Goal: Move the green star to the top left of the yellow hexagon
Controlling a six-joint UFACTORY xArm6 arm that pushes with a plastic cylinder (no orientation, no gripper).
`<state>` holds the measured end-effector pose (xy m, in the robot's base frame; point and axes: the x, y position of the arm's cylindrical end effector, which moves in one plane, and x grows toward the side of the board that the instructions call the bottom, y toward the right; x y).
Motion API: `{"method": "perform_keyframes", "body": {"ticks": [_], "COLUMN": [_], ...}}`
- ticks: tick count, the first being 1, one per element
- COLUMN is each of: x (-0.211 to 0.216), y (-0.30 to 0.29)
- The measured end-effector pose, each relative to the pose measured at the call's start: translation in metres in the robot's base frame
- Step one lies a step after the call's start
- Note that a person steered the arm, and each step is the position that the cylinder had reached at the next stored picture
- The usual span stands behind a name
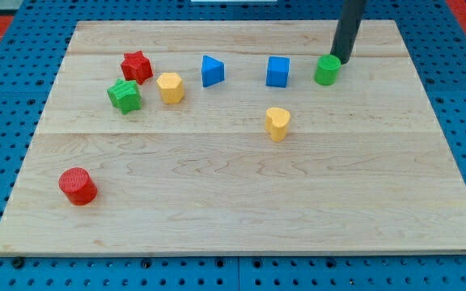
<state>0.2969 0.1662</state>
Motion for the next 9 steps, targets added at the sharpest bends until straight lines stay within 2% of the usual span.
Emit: {"method": "perform_keyframes", "body": {"ticks": [1, 2, 3, 4, 6, 7, 8, 9], "x": [-0.031, -0.027, 0.015, 0.070, 0.118, 0.120, 0.120, 0.119], "y": [0.006, 0.006, 0.074, 0.022, -0.165, -0.262, -0.327, -0.339]}}
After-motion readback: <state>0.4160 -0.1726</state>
